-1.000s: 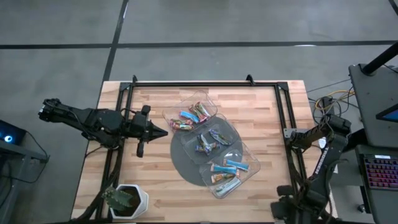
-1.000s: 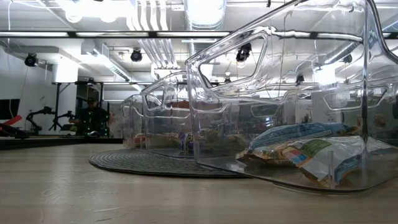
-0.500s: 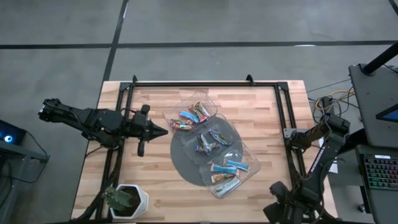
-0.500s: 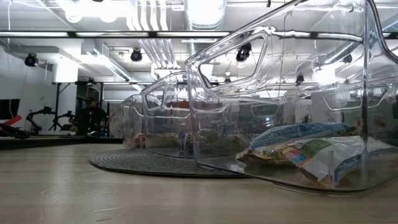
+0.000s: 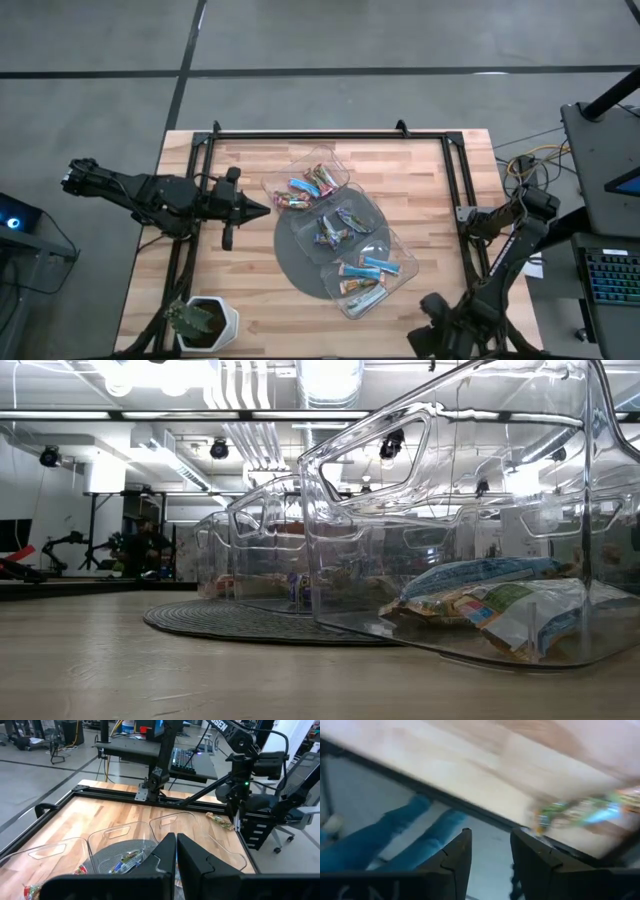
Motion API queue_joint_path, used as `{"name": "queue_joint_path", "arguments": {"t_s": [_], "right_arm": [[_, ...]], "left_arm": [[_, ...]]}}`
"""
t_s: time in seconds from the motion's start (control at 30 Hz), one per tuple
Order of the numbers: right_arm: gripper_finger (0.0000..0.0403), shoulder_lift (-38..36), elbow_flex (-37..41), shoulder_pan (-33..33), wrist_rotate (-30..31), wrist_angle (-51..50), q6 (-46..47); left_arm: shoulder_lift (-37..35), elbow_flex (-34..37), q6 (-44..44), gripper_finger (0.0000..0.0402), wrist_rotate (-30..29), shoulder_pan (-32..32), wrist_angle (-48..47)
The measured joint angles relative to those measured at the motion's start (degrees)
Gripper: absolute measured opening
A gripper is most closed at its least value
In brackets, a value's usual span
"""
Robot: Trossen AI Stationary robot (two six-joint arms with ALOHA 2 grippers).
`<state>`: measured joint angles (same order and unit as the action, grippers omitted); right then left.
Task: Pick and place Granola Bars by type
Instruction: Put the yellow granola bar into the bottom transparent bin
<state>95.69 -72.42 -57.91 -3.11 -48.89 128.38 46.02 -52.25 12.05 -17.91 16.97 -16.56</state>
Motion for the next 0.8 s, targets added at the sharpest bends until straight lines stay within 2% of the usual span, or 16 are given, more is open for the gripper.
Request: {"name": "queue_joint_path", "arguments": {"t_s": [0.1, 0.33, 0.8], "right_arm": [[0.0129, 0.0, 0.2, 0.0, 2.7, 2.4, -4.7], [0.0125, 0.1, 1.0, -0.3, 3.2, 2.3, -19.8], [0.0122, 0.1, 2.2, -5.4, 3.1, 2.4, -76.7]], "left_arm": [[0.0, 0.0, 0.0, 0.0000, 0.0, 0.0, 0.0], [0.0, 0.0, -0.1, 0.0000, -0.8, 0.0, 0.0], [0.1, 0.0, -0.6, 0.0000, -3.1, 0.0, 0.0]]}}
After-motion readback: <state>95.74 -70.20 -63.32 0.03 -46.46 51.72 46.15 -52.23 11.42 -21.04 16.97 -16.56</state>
